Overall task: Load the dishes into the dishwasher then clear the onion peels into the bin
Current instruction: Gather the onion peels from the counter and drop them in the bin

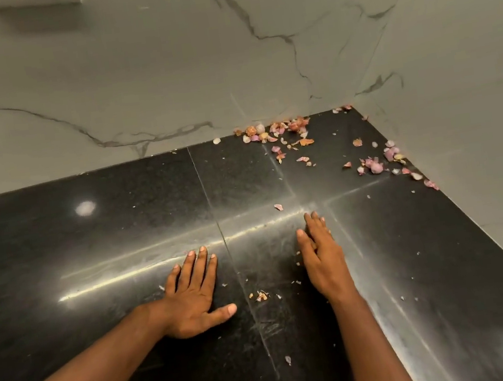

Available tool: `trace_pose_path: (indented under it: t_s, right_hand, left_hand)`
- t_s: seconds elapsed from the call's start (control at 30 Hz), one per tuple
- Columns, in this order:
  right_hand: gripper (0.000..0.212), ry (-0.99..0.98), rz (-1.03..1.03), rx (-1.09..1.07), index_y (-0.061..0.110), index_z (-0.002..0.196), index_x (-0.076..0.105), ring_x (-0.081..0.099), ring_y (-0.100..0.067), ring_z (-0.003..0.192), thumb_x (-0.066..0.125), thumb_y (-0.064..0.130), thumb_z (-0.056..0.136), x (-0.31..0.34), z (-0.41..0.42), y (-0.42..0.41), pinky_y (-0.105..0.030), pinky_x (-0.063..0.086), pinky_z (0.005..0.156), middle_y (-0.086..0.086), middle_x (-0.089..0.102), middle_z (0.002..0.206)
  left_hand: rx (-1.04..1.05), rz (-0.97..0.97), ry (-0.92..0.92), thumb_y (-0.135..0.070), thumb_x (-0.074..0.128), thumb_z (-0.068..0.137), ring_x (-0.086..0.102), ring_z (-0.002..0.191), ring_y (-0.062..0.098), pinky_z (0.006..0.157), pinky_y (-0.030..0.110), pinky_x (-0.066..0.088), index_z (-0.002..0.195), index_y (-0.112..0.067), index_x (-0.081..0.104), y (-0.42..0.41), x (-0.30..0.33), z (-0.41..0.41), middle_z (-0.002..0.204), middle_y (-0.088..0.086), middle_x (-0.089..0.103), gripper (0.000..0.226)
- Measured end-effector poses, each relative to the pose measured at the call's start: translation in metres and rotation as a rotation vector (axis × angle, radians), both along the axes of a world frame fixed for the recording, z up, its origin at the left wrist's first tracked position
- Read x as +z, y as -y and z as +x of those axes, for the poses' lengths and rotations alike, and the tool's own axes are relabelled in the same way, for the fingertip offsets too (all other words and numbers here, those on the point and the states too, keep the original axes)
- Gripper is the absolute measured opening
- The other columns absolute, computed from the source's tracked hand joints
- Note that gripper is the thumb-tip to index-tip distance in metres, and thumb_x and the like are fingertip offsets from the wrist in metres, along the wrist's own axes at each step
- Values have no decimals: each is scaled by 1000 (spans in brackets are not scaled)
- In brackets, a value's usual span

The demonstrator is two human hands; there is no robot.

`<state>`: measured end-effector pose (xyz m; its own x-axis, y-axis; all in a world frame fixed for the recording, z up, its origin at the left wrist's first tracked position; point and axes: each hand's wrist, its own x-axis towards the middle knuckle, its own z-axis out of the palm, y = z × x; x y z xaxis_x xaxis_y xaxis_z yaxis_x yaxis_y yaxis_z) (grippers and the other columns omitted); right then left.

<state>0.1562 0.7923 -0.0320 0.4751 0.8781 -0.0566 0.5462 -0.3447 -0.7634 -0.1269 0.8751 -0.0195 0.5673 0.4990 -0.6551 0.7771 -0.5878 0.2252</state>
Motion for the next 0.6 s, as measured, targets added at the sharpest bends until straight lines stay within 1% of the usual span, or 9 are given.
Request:
trace_pose_path:
  t_s: [0.07,0.13,0.17,0.23,0.3,0.37,0.47,0.53,0.6]
  right_hand:
    - [44,17,153,-11,28,148,58,32,-7,153,56,41,106,15,-11,14,-33,29,124,10,48,158]
    - [24,-160,159,79,28,127,73,60,-10,128,64,30,104,27,-26,28,-32,47,108,9,70,130]
    - [20,-347,89,147,26,120,76,68,-12,116,65,24,104,34,-38,34,-33,53,100,5,75,119]
    - [20,-670,-126,346,19,119,77,72,-18,105,64,20,104,42,-61,43,-35,57,94,-8,77,113]
    - [23,-763,-298,516,15,124,75,72,-21,109,64,22,104,31,-73,46,-35,58,97,-15,76,118]
    - [26,-807,-362,497,11,128,71,72,-25,114,64,20,104,21,-75,40,-35,57,100,-18,74,122]
    - [28,-858,-256,220,8,131,67,72,-26,116,63,12,103,11,-56,24,-38,57,102,-18,74,122]
    - [28,-766,-90,62,13,128,70,68,-19,123,65,8,101,14,-29,9,-35,54,106,-8,75,123]
    - [25,-647,47,-26,13,121,75,61,-7,131,67,4,99,22,-1,-5,-22,50,105,1,76,121]
  left_hand:
    - [-7,17,-10,-88,23,89,-52,140,28,115,48,-30,149,-19,-44,2,0,-2,151,7,-57,113]
    - [-34,70,-48,-86,28,90,-47,144,32,113,47,-30,152,-18,-40,1,4,2,154,11,-54,114]
    - [-43,104,-55,-83,32,92,-39,150,36,119,50,-24,157,-17,-33,-3,10,6,159,13,-47,113]
    - [-33,178,28,-74,35,97,1,156,40,127,51,11,165,-16,1,-20,22,17,168,16,-4,95]
    - [29,193,167,-73,26,96,41,134,29,113,46,40,145,-25,43,-50,31,30,142,7,41,71]
    - [86,187,225,-74,17,91,53,117,23,102,46,48,120,-30,56,-74,34,40,119,-2,52,66]
    - [54,227,215,-62,36,100,48,132,31,109,49,43,134,-25,49,-90,28,63,141,6,48,52]
    - [26,220,193,-57,43,104,28,152,36,121,53,32,155,-19,33,-94,27,87,168,13,22,65]
    - [35,198,160,-63,46,101,5,160,35,127,54,20,165,-17,12,-104,29,113,174,14,-5,85]
